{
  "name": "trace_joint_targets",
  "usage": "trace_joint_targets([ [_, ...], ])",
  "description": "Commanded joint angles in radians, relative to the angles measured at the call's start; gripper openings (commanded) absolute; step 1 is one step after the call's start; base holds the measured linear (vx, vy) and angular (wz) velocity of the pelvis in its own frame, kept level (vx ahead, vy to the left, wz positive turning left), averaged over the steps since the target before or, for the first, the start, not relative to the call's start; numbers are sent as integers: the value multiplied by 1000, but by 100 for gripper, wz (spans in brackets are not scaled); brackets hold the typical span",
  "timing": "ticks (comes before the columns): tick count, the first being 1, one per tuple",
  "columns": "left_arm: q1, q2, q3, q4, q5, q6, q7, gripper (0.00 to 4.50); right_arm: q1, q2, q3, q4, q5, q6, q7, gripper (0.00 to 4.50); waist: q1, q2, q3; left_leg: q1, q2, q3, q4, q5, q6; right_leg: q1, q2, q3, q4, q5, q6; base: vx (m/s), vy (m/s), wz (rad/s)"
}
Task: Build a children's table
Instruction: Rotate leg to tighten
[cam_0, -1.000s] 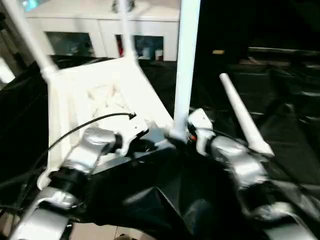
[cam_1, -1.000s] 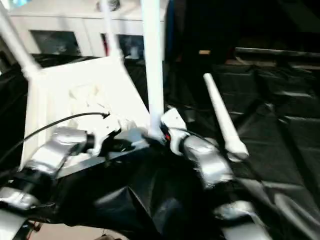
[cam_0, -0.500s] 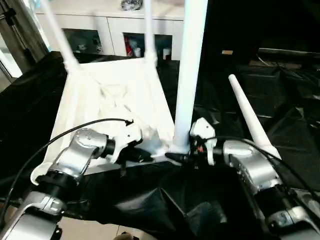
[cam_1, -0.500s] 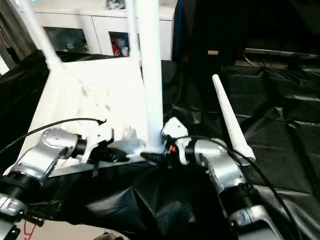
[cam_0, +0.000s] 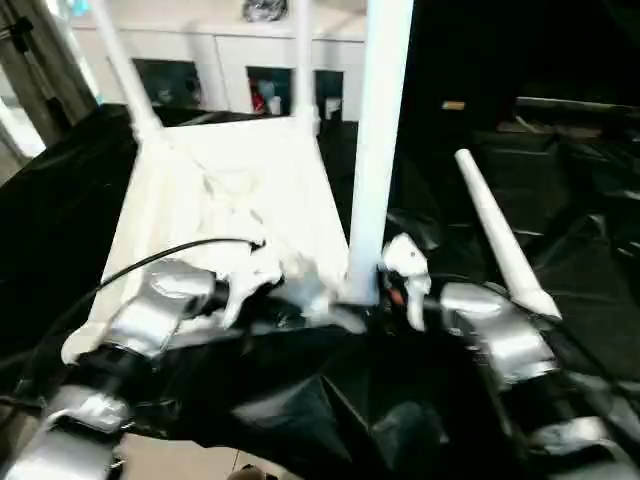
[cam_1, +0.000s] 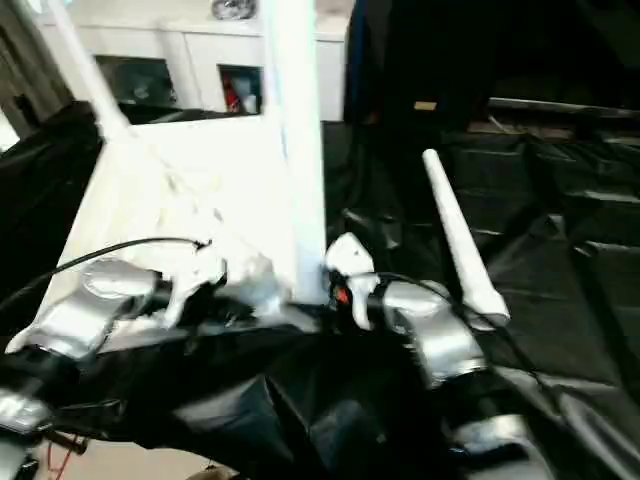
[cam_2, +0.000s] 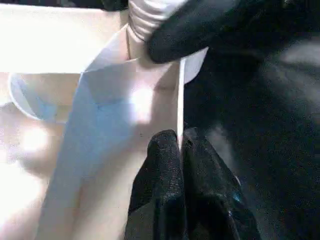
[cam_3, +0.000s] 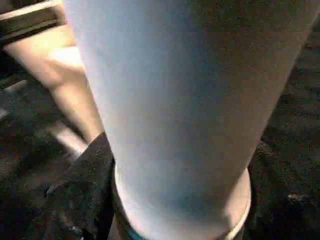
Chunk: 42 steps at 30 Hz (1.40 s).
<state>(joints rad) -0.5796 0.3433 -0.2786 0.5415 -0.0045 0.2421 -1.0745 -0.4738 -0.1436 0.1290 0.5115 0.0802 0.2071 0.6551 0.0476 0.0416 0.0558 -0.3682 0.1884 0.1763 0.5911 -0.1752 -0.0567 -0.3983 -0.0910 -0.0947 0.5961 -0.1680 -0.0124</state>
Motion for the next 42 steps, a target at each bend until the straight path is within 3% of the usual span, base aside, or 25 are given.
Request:
trace_joint_targets([
  [1,-32,-21,14,-7,-11,2,34,0,2,30,29,36,-8,25,-35,277,-2,-5,-60,15,36,-20,-79,-343,-15,40,-66,49,-94,-464,-149,0,0,0],
  [3,-79,-84,29,45,-1,22,134,0,-22,120,3,85,-9,35,-176,277,-6,-4,-60,17,34,-18,-77,-347,-10,34,-64,51,-96,-456,-150,0,0,0],
  [5,-95,-108,32,62,1,29,167,0,-34,158,-6,103,-4,37,-223,277,-8,-1,-61,17,31,-21,-77,-350,-13,37,-64,47,-97,-467,-148,0,0,0],
  [6,-105,-126,31,74,4,26,186,0,-47,194,-12,121,8,27,-238,277,-13,-1,-59,17,32,-19,-77,-362,-14,33,-64,48,-101,-479,-144,0,0,0],
  [8,-111,-141,26,78,8,15,189,0,-58,223,-5,134,8,9,-227,333,-14,-2,-60,18,32,-22,-78,-375,-12,35,-64,44,-104,-498,-132,0,0,0],
  [10,-110,-145,19,73,10,2,173,0,-61,231,-2,134,6,9,-210,347,-13,-1,-61,15,34,-22,-81,-370,-6,36,-64,47,-101,-465,-138,0,0,0],
  [13,-102,-131,16,63,4,-11,149,0,-62,198,8,116,-12,-11,-196,383,-12,-3,-62,13,35,-21,-81,-355,-1,38,-64,50,-95,-426,-154,0,0,0],
  [17,-73,-96,-1,38,-2,-29,77,0,-54,139,25,75,-8,-21,-89,383,-11,-2,-64,10,35,-20,-80,-348,5,42,-63,50,-90,-390,-167,0,0,0],
  [21,-35,-51,-15,0,-9,-60,-11,0,-23,57,65,-2,13,-17,82,383,-8,1,-69,5,39,-17,-77,-294,27,49,-62,54,-78,-274,-196,0,0,0],
  [22,-22,-34,-20,-15,-16,-72,-47,0,-10,24,82,-31,21,-14,143,383,-8,-2,-71,4,39,-13,-74,-262,40,50,-61,54,-71,-216,-223,0,0,0],
  [24,-9,-17,-25,-32,-25,-84,-84,0,-1,-2,91,-52,25,-15,187,383,-4,0,-74,3,40,-12,-71,-225,53,53,-60,54,-63,-169,-238,0,0,0],
  [27,17,27,-39,-69,-37,-96,-161,0,16,-66,109,-96,40,-4,298,383,9,0,-79,5,45,-11,-67,-172,72,55,-58,52,-51,-84,-262,0,0,0],
  [30,27,55,-44,-77,-36,-102,-196,0,24,-110,117,-123,50,10,374,383,19,2,-74,8,46,-8,-68,-200,77,50,-57,51,-54,-120,-265,0,0,0],
  [33,35,78,-45,-75,-33,-116,-233,0,29,-142,129,-138,51,20,427,383,25,1,-69,11,46,-8,-72,-255,47,48,-60,54,-65,-217,-242,0,0,0],
  [35,37,85,-44,-74,-35,-121,-245,0,30,-144,127,-140,54,22,433,353,26,0,-68,11,46,-10,-75,-274,30,47,-62,55,-68,-262,-227,0,0,0],
  [38,40,90,-43,-80,-37,-117,-252,0,32,-144,125,-147,65,28,441,350,27,0,-68,12,46,-10,-76,-278,22,46,-62,55,-70,-275,-220,0,0,0],
  [42,40,89,-44,-82,-38,-113,-252,0,37,-138,130,-154,71,38,449,309,30,0,-71,11,45,-11,-75,-259,21,47,-62,55,-67,-252,-220,0,0,0],
])
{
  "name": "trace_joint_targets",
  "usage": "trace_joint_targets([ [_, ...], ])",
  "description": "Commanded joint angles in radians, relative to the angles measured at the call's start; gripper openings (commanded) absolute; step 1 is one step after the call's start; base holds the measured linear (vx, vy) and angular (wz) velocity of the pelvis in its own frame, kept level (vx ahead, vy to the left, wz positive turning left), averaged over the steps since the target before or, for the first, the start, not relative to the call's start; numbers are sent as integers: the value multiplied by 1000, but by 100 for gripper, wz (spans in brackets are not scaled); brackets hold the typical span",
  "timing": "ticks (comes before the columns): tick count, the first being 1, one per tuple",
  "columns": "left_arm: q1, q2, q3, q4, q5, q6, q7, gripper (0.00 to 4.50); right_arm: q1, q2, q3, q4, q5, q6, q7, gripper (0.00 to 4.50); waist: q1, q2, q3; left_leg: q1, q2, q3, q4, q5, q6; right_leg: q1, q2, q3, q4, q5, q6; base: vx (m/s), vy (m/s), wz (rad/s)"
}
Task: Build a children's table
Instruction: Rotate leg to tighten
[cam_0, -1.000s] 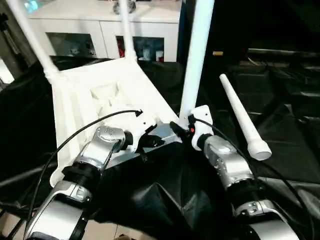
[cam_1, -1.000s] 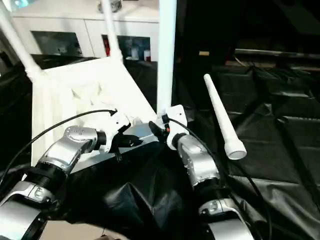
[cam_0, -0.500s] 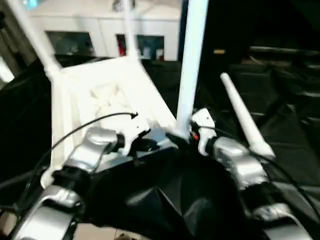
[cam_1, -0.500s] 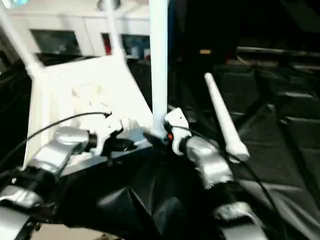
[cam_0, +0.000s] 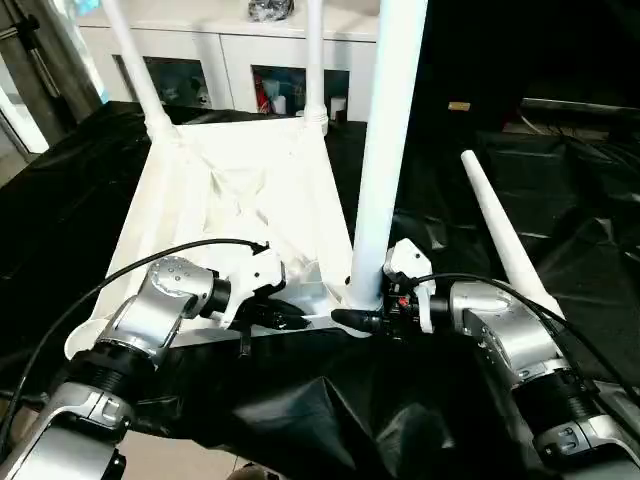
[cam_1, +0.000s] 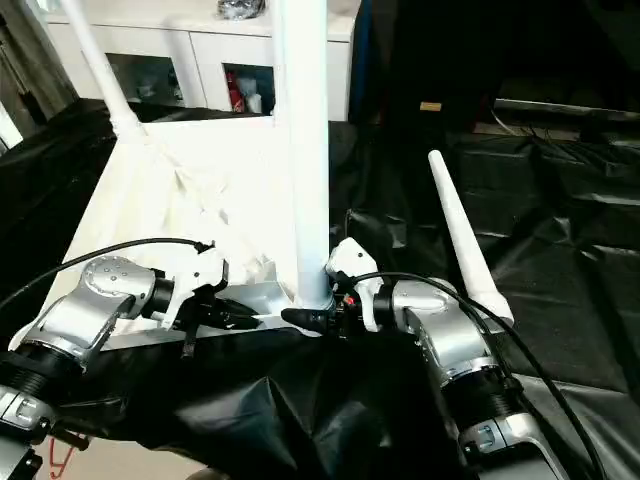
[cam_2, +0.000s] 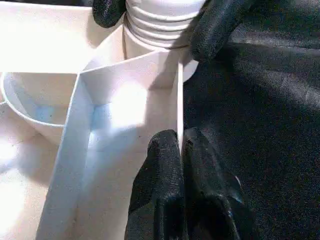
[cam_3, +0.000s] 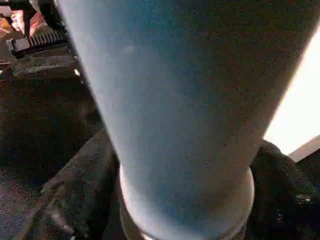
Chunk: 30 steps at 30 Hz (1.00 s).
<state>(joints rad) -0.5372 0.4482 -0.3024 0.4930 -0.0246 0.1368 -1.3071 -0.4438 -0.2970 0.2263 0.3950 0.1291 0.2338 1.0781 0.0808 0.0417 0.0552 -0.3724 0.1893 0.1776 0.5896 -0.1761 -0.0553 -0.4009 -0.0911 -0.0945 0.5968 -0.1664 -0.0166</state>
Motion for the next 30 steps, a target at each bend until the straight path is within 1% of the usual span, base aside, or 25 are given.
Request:
trace_joint_targets([
  [1,-2,-19,-20,-33,-17,-8,-16,0,8,18,32,-39,22,15,24,305,-2,0,-71,15,45,-12,-73,-248,22,50,-61,55,-66,-237,-219,0,0,0],
  [3,-6,-30,-15,-29,-16,0,5,0,10,35,21,-33,18,19,-14,284,-1,0,-72,13,44,-11,-72,-238,25,50,-60,54,-63,-216,-224,0,0,0],
  [5,-17,-53,-2,-17,-15,19,47,0,4,68,2,-2,-1,13,-100,279,-1,-1,-70,14,43,-11,-72,-243,23,49,-61,55,-66,-229,-222,0,0,0],
  [6,-44,-90,18,15,-4,46,127,0,-14,118,-29,66,-35,2,-243,276,-4,-1,-68,15,42,-11,-73,-256,14,46,-63,55,-69,-261,-217,0,0,0],
  [7,-65,-116,31,40,5,63,186,0,-28,150,-48,112,-53,-1,-336,275,-9,-2,-65,16,38,-13,-75,-278,-4,46,-64,53,-76,-322,-202,0,0,0],
  [8,-75,-128,36,53,10,70,213,0,-35,164,-57,132,-60,-1,-377,275,-13,-1,-63,18,37,-14,-75,-296,-14,44,-64,52,-77,-357,-194,0,0,0],
  [9,-78,-130,37,56,11,72,219,0,-36,167,-59,137,-61,-1,-386,275,-21,-4,-61,20,34,-18,-77,-327,-28,44,-64,49,-84,-425,-173,0,0,0],
  [10,-104,-160,51,87,20,91,286,0,-49,202,-78,176,-68,5,-470,275,-28,-3,-60,21,35,-19,-77,-339,-29,43,-66,49,-90,-452,-157,0,0,0],
  [11,-135,-199,68,123,24,111,359,0,-61,250,-100,209,-68,16,-563,274,-34,-1,-59,19,32,-20,-76,-349,-28,43,-65,47,-95,-475,-145,0,0,0],
  [12,-142,-207,71,130,24,116,373,0,-64,261,-105,217,-67,20,-586,274,-35,-2,-60,23,32,-20,-76,-349,-29,40,-65,47,-98,-480,-142,0,0,0],
  [13,-159,-230,80,149,25,125,413,0,-75,293,-121,241,-64,27,-644,274,-35,-3,-61,25,32,-20,-76,-348,-26,39,-65,47,-100,-476,-140,0,0,0],
  [14,-164,-236,81,154,25,127,421,0,-80,303,-124,250,-63,27,-660,274,-37,-3,-60,24,30,-20,-75,-349,-22,37,-64,47,-102,-478,-138,0,0,0],
  [16,-175,-250,83,163,26,130,439,0,-91,325,-132,271,-62,24,-695,274,-38,-2,-63,20,30,-21,-76,-341,-14,41,-63,46,-100,-461,-137,0,0,0],
  [17,-180,-260,81,166,25,125,443,0,-98,342,-136,281,-58,18,-707,274,-39,-2,-62,20,31,-20,-77,-341,-10,40,-62,47,-99,-445,-141,0,0,0],
  [18,-185,-270,80,170,28,120,443,0,-109,363,-142,298,-63,2,-717,274,-40,1,-63,20,31,-20,-76,-346,-8,39,-64,48,-98,-439,-146,0,0,0],
  [19,-187,-273,78,171,28,117,441,0,-113,369,-142,303,-65,-7,-717,274,-42,-1,-63,17,31,-20,-78,-345,-8,41,-62,47,-97,-429,-148,0,0,0],
  [20,-190,-279,72,175,32,106,434,0,-123,382,-139,321,-75,-29,-716,309,-42,1,-63,18,33,-21,-78,-348,-8,40,-63,47,-96,-419,-153,0,0,0],
  [21,-189,-279,72,174,32,106,432,0,-123,382,-139,320,-75,-29,-714,330,-44,1,-63,18,32,-20,-78,-350,-8,40,-62,47,-95,-414,-157,0,0,0],
  [22,-180,-273,67,163,29,106,413,0,-120,379,-137,310,-65,-27,-686,344,-44,1,-62,17,33,-21,-79,-352,-5,43,-62,47,-94,-407,-160,0,0,0],
  [24,-163,-256,59,148,26,94,382,0,-114,361,-122,290,-66,-29,-651,348,-44,2,-63,17,33,-20,-79,-353,0,43,-62,48,-93,-394,-165,0,0,0],
  [25,-152,-244,50,137,27,79,359,0,-112,346,-110,280,-70,-33,-631,372,-44,1,-63,14,33,-21,-79,-346,3,45,-62,49,-92,-381,-169,0,0,0],
  [27,-136,-228,41,120,25,70,328,0,-108,329,-98,266,-70,-37,-596,380,-46,1,-65,12,35,-20,-80,-335,6,48,-62,49,-87,-353,-176,0,0,0],
  [28,-116,-205,29,98,22,64,289,0,-100,305,-82,239,-67,-41,-535,380,-46,1,-65,10,36,-20,-80,-327,9,50,-62,50,-84,-331,-183,0,0,0],
  [29,-115,-203,28,96,22,63,286,0,-99,303,-81,237,-66,-41,-530,380,-45,2,-66,10,38,-21,-80,-321,10,52,-64,51,-81,-320,-186,0,0,0],
  [30,-92,-175,13,69,15,46,226,0,-89,272,-60,206,-65,-48,-452,380,-46,-1,-67,10,37,-18,-78,-311,17,51,-62,51,-81,-300,-193,0,0,0],
])
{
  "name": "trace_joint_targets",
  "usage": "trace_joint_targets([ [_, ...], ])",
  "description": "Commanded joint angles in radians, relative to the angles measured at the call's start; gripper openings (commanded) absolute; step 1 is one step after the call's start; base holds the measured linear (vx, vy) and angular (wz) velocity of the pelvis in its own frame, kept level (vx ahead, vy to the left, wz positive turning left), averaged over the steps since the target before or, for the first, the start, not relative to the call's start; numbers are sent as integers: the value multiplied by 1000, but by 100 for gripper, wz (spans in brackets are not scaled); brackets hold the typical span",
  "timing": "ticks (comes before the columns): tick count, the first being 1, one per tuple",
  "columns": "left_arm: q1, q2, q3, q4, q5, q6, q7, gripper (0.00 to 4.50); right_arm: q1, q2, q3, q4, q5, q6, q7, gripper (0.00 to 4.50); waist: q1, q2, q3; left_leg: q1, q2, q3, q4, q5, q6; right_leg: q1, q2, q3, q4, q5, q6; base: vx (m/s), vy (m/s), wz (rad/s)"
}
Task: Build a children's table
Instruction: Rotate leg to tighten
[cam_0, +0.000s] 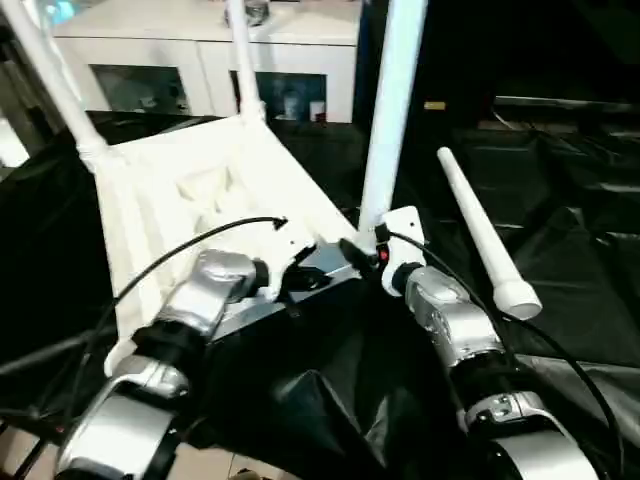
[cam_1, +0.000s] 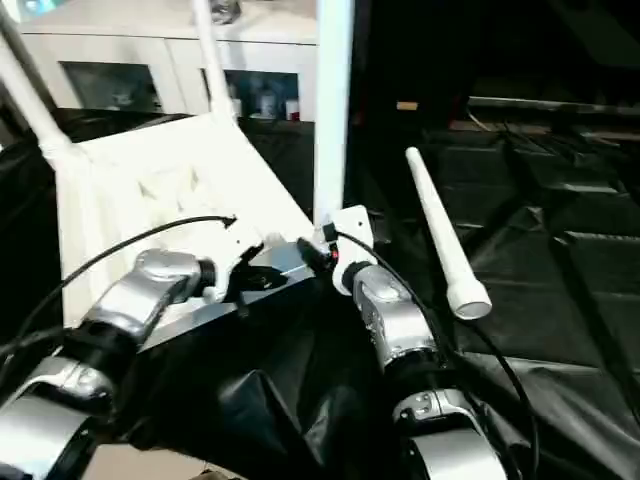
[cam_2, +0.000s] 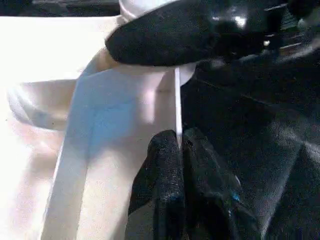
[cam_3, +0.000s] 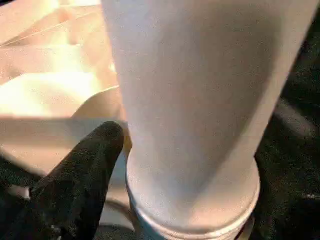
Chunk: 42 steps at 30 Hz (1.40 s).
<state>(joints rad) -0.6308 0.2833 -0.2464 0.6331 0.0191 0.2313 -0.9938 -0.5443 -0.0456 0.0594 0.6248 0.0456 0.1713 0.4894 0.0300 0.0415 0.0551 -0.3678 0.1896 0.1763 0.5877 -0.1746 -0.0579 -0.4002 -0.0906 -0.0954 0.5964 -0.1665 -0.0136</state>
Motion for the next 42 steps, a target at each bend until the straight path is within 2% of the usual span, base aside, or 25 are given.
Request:
trace_joint_targets([
  [1,12,3,-49,-86,-34,-55,-119,0,17,6,118,-37,18,8,175,380,7,0,-70,4,37,-16,-74,-290,28,53,-62,53,-75,-264,-208,0,0,0],
  [2,12,3,-49,-86,-34,-55,-119,0,17,6,118,-37,18,8,175,380,8,1,-70,5,37,-15,-73,-278,33,52,-62,53,-74,-248,-214,0,0,0],
  [3,38,34,-59,-121,-50,-79,-191,0,39,-47,158,-87,23,-3,294,380,12,2,-70,10,39,-12,-71,-267,38,49,-62,55,-73,-226,-226,0,0,0],
  [4,42,40,-60,-128,-55,-82,-205,0,43,-58,163,-96,24,-3,315,380,15,4,-72,5,42,-12,-71,-251,46,54,-60,54,-66,-196,-232,0,0,0],
  [5,55,55,-63,-147,-66,-83,-237,0,50,-83,170,-117,31,0,363,380,17,3,-72,7,43,-10,-71,-243,49,51,-58,54,-65,-178,-237,0,0,0],
  [6,65,68,-65,-163,-75,-80,-263,0,56,-105,172,-133,40,6,402,380,21,3,-75,7,44,-11,-69,-223,55,56,-57,52,-56,-137,-249,0,0,0],
  [8,73,82,-68,-175,-76,-78,-279,0,61,-127,175,-147,47,14,437,380,25,5,-74,6,46,-9,-68,-206,64,53,-56,52,-53,-104,-262,0,0,0],
  [11,86,113,-73,-182,-72,-89,-310,0,79,-184,191,-187,60,32,531,380,34,2,-71,8,44,-6,-67,-224,61,52,-59,53,-57,-140,-263,0,0,0],
  [13,94,130,-71,-188,-70,-92,-333,0,95,-217,204,-215,63,33,582,380,41,2,-68,13,45,-6,-70,-260,49,48,-61,55,-66,-215,-244,0,0,0],
  [15,94,131,-70,-189,-70,-93,-335,0,97,-220,202,-217,64,35,587,380,41,-2,-65,12,45,-7,-72,-280,36,48,-62,56,-71,-267,-230,0,0,0],
  [16,96,133,-69,-191,-70,-93,-338,0,99,-222,199,-220,67,37,589,365,44,0,-65,14,45,-8,-74,-293,27,46,-63,56,-74,-300,-219,0,0,0],
  [19,97,134,-67,-197,-70,-89,-338,0,101,-219,191,-225,78,54,593,345,46,0,-65,14,45,-11,-76,-296,16,46,-62,56,-75,-317,-205,0,0,0],
  [24,96,128,-69,-195,-69,-87,-329,0,98,-212,191,-224,85,68,595,312,49,-3,-69,13,44,-10,-74,-263,22,47,-62,57,-71,-277,-209,0,0,0],
  [25,92,113,-61,-186,-67,-76,-305,0,84,-181,191,-193,80,63,560,289,50,-3,-70,10,44,-10,-72,-247,25,48,-62,56,-67,-255,-215,0,0,0],
  [27,84,97,-52,-173,-62,-64,-268,0,72,-151,185,-155,72,55,516,284,50,-5,-70,10,44,-9,-72,-244,26,48,-62,56,-67,-250,-218,0,0,0],
  [28,75,80,-41,-158,-55,-50,-225,0,58,-118,178,-112,63,48,465,283,45,-2,-67,11,42,-8,-72,-259,17,42,-64,56,-69,-273,-222,0,0,0],
  [29,60,59,-29,-136,-48,-34,-175,0,50,-87,161,-74,51,43,389,277,39,-5,-63,10,40,-11,-75,-282,3,45,-65,54,-75,-328,-208,0,0,0],
  [30,60,59,-29,-136,-48,-34,-175,0,50,-87,161,-74,51,43,389,277,39,-5,-63,10,40,-11,-75,-282,3,45,-65,54,-75,-328,-208,0,0,0],
  [31,32,25,-13,-96,-31,-10,-89,0,46,-47,133,-28,34,32,268,275,30,-7,-58,16,36,-12,-75,-318,-11,39,-64,54,-85,-411,-181,0,0,0],
  [32,18,9,-6,-77,-26,2,-51,0,45,-33,122,-11,28,29,220,275,27,-5,-58,19,36,-14,-75,-333,-18,38,-66,53,-88,-436,-176,0,0,0],
  [33,10,-1,-1,-66,-23,9,-28,0,44,-24,116,0,24,26,191,275,22,-10,-57,18,35,-16,-76,-338,-19,40,-66,51,-94,-474,-156,0,0,0],
  [34,-27,-44,17,-19,-12,36,64,0,35,17,87,46,7,24,57,274,20,-9,-57,19,34,-16,-76,-345,-19,38,-67,50,-99,-499,-142,0,0,0],
  [38,-67,-99,32,22,-8,45,136,0,11,85,62,95,7,11,-25,274,16,-8,-56,24,30,-19,-74,-377,-7,31,-67,44,-114,-562,-111,0,0,0],
  [39,-70,-106,29,23,-7,40,130,0,6,99,64,97,10,2,-14,274,16,-4,-56,24,30,-20,-74,-382,-7,30,-67,44,-114,-563,-109,0,0,0],
  [42,-70,-110,15,19,-3,16,102,0,-1,114,71,95,4,-13,4,274,14,-7,-57,21,33,-22,-78,-389,0,33,-65,43,-113,-546,-105,0,0,0],
])
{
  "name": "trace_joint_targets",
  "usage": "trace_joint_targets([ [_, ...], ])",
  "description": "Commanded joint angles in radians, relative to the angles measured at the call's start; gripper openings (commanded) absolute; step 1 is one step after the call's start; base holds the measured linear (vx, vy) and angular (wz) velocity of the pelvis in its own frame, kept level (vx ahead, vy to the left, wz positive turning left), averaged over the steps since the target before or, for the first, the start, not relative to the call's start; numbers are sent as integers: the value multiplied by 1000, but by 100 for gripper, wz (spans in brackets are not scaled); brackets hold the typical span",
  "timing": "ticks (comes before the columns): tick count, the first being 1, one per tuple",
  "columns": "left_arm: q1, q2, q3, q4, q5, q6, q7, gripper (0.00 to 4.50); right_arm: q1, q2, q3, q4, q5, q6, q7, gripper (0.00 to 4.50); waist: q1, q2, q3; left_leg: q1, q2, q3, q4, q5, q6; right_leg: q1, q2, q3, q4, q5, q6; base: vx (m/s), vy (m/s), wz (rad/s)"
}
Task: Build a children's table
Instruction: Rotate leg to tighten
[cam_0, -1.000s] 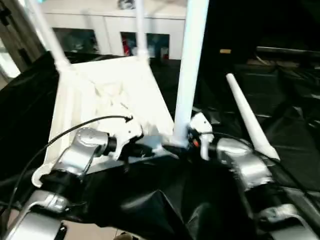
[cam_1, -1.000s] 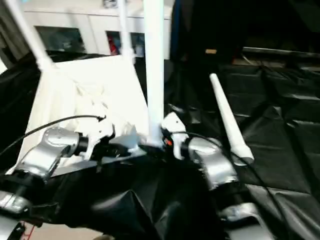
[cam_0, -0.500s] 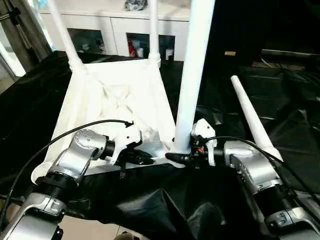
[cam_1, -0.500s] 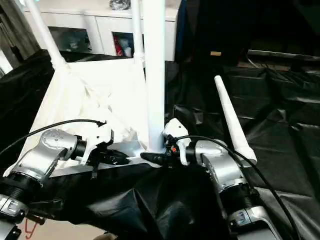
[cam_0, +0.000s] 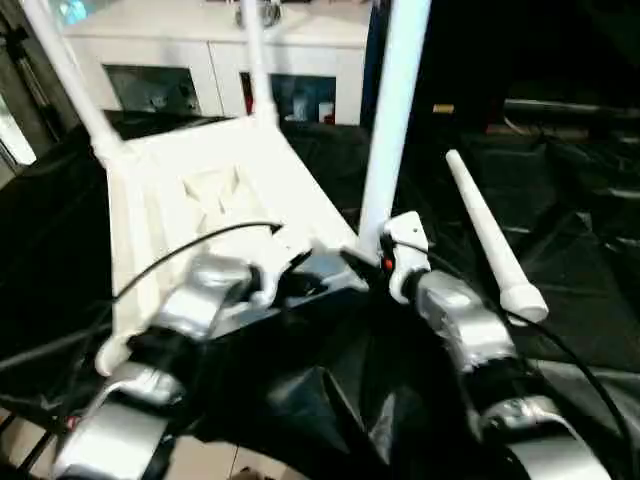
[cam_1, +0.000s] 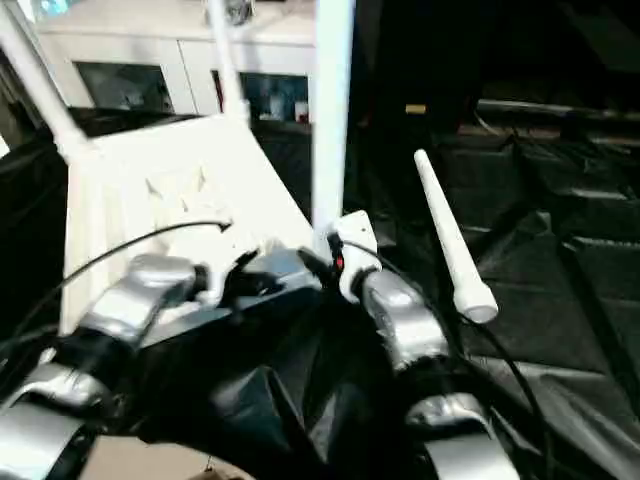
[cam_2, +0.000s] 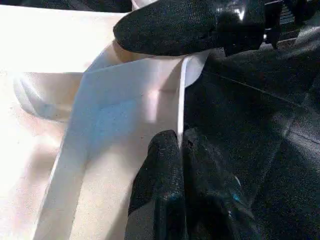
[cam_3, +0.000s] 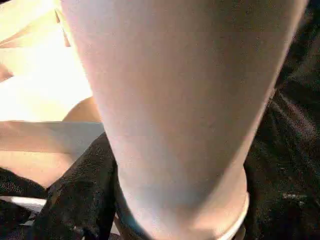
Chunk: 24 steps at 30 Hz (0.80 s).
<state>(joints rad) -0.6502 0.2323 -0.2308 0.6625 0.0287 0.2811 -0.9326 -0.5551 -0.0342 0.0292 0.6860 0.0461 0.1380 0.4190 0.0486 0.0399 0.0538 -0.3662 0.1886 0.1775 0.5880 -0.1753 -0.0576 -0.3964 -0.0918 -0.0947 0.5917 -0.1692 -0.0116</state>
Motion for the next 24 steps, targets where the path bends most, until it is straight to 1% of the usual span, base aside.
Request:
trace_joint_targets([
  [1,-51,-59,0,-10,-14,-30,38,0,9,103,101,34,5,21,76,330,-4,-4,-56,19,35,-23,-79,-389,0,29,-64,44,-106,-528,-113,0,0,0],
  [2,-49,-56,-2,-13,-15,-34,31,0,10,99,100,26,14,27,91,343,-5,-5,-56,18,34,-22,-79,-386,1,29,-64,45,-106,-520,-117,0,0,0],
  [3,-45,-52,-3,-16,-18,-36,20,0,11,93,100,16,21,35,108,346,-4,-5,-57,17,35,-22,-80,-383,3,30,-64,46,-104,-504,-124,0,0,0],
  [5,-27,-29,-17,-37,-27,-61,-33,0,18,60,123,-17,12,23,158,365,-3,-5,-58,14,35,-22,-80,-376,7,33,-65,46,-102,-486,-131,0,0,0],
  [6,-21,-21,-19,-44,-29,-60,-46,0,21,47,127,-29,14,24,179,379,-4,-6,-61,11,36,-22,-80,-362,10,36,-65,48,-97,-462,-135,0,0,0],
  [8,-7,-3,-23,-58,-30,-72,-80,0,31,16,137,-62,20,25,251,379,-4,-5,-62,10,38,-18,-79,-335,17,36,-63,52,-89,-392,-162,0,0,0],
  [9,4,13,-28,-71,-33,-74,-111,0,41,-11,151,-93,28,27,310,379,-2,-5,-62,8,38,-19,-80,-326,20,40,-63,51,-86,-376,-168,0,0,0],
  [10,14,27,-34,-80,-34,-84,-134,0,50,-33,163,-119,33,29,355,379,0,-5,-66,6,40,-16,-77,-303,30,43,-63,53,-81,-330,-179,0,0,0],
  [11,23,40,-38,-90,-36,-93,-157,0,57,-55,173,-139,39,33,396,379,1,-4,-66,5,41,-16,-76,-292,34,43,-63,54,-78,-305,-187,0,0,0],
  [12,23,40,-38,-90,-36,-93,-157,0,57,-55,173,-139,39,33,396,379,2,-4,-67,6,42,-15,-75,-280,39,44,-63,55,-75,-281,-196,52,-9,2],
  [13,41,62,-44,-110,-45,-105,-203,0,65,-91,184,-170,55,54,460,379,3,-4,-71,3,40,-13,-72,-242,51,49,-62,54,-67,-226,-219,0,0,0],
  [14,44,66,-45,-114,-47,-108,-210,0,67,-96,186,-175,58,59,470,379,5,-3,-71,3,41,-13,-71,-230,56,50,-61,53,-64,-209,-225,0,0,0],
  [15,61,89,-50,-135,-58,-114,-259,0,78,-134,196,-205,71,83,541,379,7,-1,-72,2,42,-11,-69,-208,65,50,-58,52,-60,-176,-235,0,0,0],
  [16,61,89,-50,-135,-58,-114,-259,0,78,-134,196,-205,71,83,541,379,11,-1,-75,2,44,-9,-66,-183,74,51,-56,52,-53,-127,-248,0,0,0],
  [17,71,101,-55,-149,-63,-123,-285,0,86,-156,206,-219,72,84,577,379,13,-1,-75,3,44,-8,-64,-176,78,50,-57,52,-51,-110,-256,0,0,0],
  [18,80,112,-57,-162,-71,-127,-312,0,91,-175,213,-228,68,83,608,379,14,0,-75,1,45,-10,-65,-171,79,51,-57,51,-48,-101,-261,0,0,0],
  [19,87,122,-59,-174,-78,-127,-335,0,94,-191,219,-234,64,81,633,379,17,0,-76,4,47,-8,-64,-165,84,49,-58,52,-46,-81,-271,0,0,0],
  [20,87,122,-59,-174,-78,-127,-335,0,94,-191,219,-234,64,81,633,379,19,1,-75,5,46,-7,-64,-171,83,48,-58,51,-47,-90,-272,0,0,0],
  [21,101,145,-67,-195,-82,-125,-377,0,83,-192,232,-179,41,47,668,379,21,1,-73,6,47,-7,-65,-192,76,47,-59,51,-49,-119,-272,0,0,0],
  [22,106,156,-70,-201,-80,-125,-391,0,77,-191,238,-156,29,33,679,379,22,2,-71,5,47,-8,-67,-219,63,47,-62,51,-53,-160,-266,0,0,0],
  [24,112,168,-72,-206,-80,-130,-409,0,72,-192,244,-142,23,25,684,379,20,1,-68,6,47,-9,-71,-247,50,46,-61,52,-57,-201,-255,0,0,0],
])
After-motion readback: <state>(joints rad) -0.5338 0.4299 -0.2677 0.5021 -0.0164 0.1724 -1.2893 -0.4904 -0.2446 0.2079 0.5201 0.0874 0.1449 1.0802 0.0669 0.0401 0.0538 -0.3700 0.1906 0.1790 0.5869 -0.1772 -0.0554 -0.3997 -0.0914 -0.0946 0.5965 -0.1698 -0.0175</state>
